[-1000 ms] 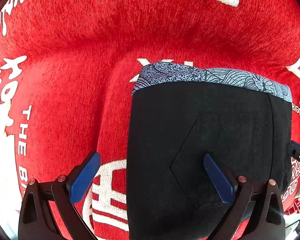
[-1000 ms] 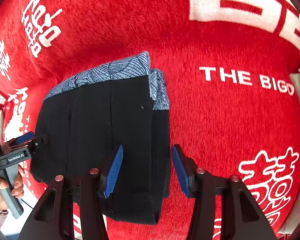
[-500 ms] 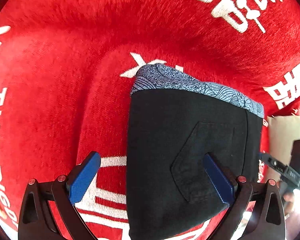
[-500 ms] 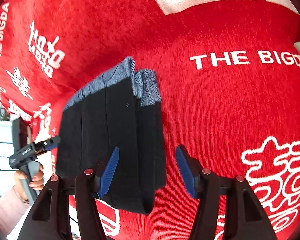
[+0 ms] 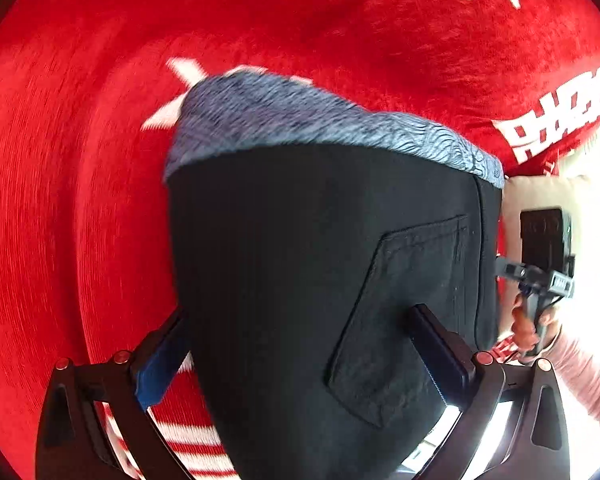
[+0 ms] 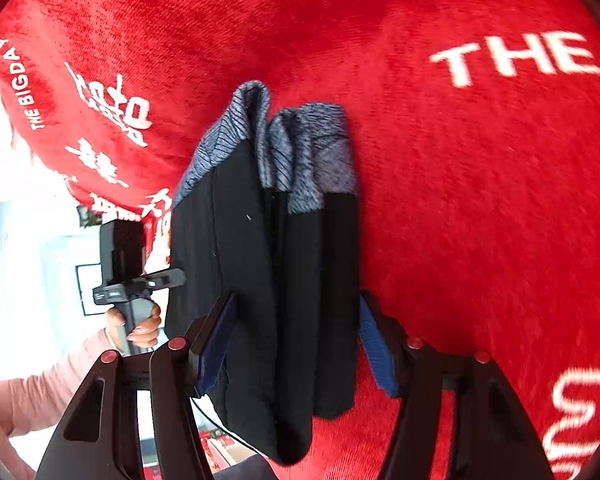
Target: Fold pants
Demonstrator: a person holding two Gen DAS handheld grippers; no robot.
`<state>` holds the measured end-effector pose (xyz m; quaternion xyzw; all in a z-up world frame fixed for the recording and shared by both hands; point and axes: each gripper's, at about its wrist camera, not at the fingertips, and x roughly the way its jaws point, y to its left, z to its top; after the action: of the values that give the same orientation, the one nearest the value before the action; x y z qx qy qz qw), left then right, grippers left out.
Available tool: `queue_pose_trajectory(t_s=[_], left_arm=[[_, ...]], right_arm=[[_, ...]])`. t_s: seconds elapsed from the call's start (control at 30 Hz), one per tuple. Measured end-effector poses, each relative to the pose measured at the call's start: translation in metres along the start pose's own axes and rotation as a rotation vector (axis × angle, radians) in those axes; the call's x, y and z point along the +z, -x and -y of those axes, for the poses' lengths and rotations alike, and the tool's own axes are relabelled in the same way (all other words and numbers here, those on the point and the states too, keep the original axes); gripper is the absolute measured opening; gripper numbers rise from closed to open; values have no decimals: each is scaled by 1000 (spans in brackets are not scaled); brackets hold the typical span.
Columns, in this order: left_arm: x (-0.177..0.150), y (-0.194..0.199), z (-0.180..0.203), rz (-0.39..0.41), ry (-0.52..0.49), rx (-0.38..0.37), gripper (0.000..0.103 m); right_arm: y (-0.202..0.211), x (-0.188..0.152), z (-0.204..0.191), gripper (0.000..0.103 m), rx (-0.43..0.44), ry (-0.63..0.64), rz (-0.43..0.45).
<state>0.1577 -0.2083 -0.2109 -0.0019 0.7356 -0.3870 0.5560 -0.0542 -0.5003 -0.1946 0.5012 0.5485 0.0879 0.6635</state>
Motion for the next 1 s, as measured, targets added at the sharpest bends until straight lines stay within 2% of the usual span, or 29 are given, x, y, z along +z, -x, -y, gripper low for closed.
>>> queue_pose_trajectory(t_s=[0.2, 0.33, 0.4, 0.5, 0.57, 0.7, 0.9, 0.93, 1.0], left_arm=[[1, 1, 8, 18, -20, 24, 102], [-2, 4, 16, 52, -18, 41, 90], [-3, 9, 18, 72, 4, 35, 78], [-5, 20, 14, 96, 37, 29, 63], [-9, 30, 12, 112, 38, 27, 59], [-16, 43, 23, 135, 24, 44, 54], [-39, 74, 47, 168, 4, 40, 54], [-45, 82, 48, 132, 5, 39, 54], [-58, 89, 56, 130, -2, 53, 54]], right_arm=[[-2, 5, 7, 66, 48, -27, -12], [-2, 4, 7, 61, 16, -87, -5], [-3, 4, 2, 49, 3, -101, 8], [1, 0, -4, 41, 53, -133, 36], [6, -3, -8, 40, 76, -145, 45], [12, -7, -22, 40, 84, -144, 52], [28, -26, -47, 40, 106, -124, 49], [30, -30, -49, 40, 110, -122, 49], [35, -42, -55, 40, 119, -122, 47]])
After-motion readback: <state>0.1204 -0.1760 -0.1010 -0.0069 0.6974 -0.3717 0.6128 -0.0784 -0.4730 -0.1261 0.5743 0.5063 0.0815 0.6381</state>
